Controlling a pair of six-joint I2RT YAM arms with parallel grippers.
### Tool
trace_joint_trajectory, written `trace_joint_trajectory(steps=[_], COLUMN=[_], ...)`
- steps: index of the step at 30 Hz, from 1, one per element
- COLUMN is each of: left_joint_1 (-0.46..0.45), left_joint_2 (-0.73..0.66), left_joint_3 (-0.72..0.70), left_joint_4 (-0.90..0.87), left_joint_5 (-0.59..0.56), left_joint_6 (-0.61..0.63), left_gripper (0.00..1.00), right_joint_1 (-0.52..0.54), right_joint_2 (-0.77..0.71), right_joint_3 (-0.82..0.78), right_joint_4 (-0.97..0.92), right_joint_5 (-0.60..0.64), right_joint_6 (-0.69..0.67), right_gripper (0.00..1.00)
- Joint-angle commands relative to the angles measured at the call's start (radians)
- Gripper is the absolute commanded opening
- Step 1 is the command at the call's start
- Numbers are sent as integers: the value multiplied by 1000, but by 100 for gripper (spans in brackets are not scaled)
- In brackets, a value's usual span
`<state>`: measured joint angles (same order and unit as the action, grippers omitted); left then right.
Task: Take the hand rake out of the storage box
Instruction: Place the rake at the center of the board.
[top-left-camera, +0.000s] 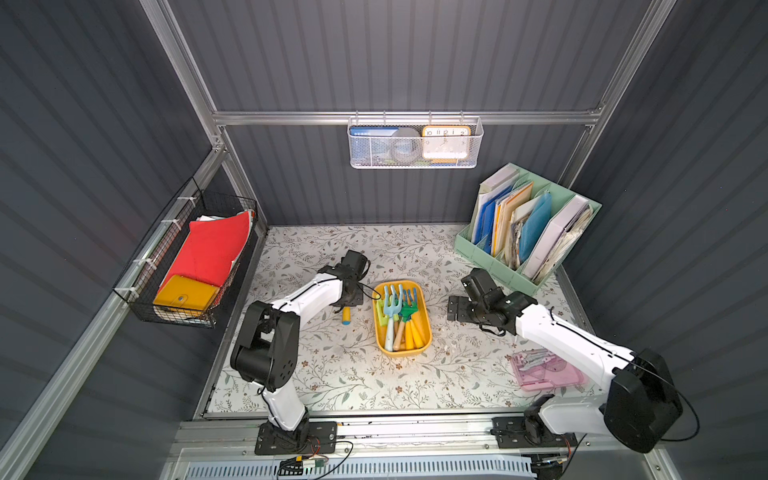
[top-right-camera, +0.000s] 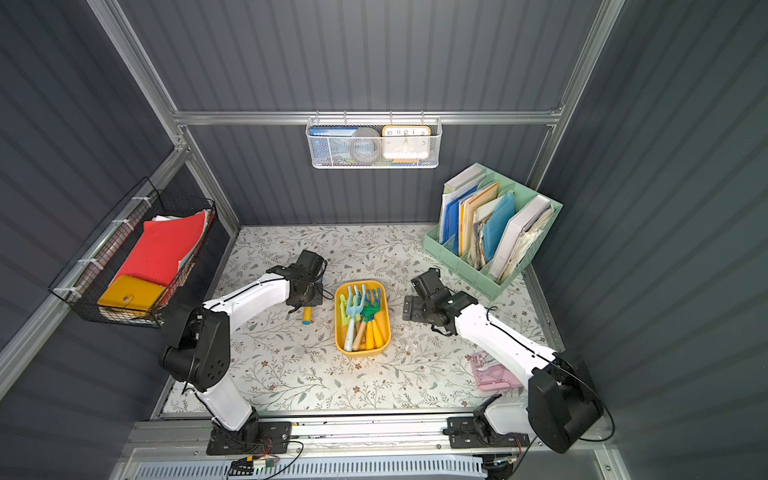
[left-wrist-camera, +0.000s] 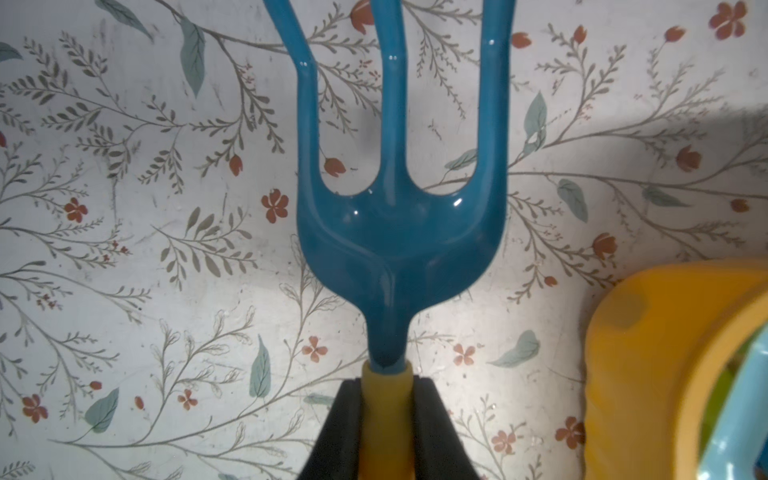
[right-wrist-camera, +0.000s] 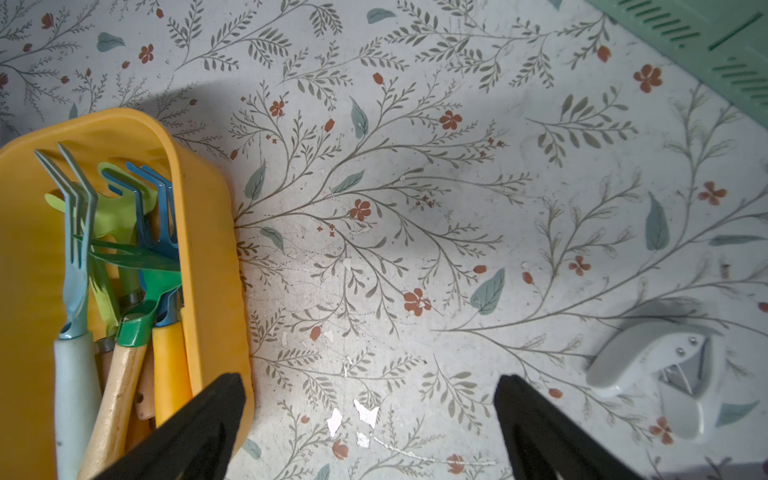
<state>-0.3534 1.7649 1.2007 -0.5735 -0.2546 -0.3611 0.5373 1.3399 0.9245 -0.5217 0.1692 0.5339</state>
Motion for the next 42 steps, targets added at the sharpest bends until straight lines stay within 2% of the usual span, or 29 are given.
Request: trace_joint_trajectory(steps=[1, 9, 28, 30, 33, 38, 42], left_joint_1=[11, 27, 34, 35, 34, 35, 34], left_joint_2=[30, 33, 108, 110, 103, 108, 91], left_joint_3=[-24, -66, -35, -34, -36, -32, -2], left_joint_4=[19, 43, 13, 8, 3, -6, -40], left_joint_5=[0, 2, 89, 98, 109, 100, 88], left_joint_6=[48, 52, 73, 71, 70, 64, 54], left_gripper=[16, 15, 19, 23, 33, 39, 49], right_joint_1=[8, 20, 28, 29, 29, 27, 29], right_joint_2=[10, 25, 28, 30, 33, 36, 28], right_joint_3=[31, 40, 59, 62, 67, 70, 71], right_joint_4=[1, 0, -6, -6, -7, -11, -23], right_joint_5=[-2, 0, 8, 7, 3, -8, -8], right_joint_6=[-10, -7, -10, -11, -11, -12, -24], right_gripper=[99, 99, 99, 99, 99, 99, 99])
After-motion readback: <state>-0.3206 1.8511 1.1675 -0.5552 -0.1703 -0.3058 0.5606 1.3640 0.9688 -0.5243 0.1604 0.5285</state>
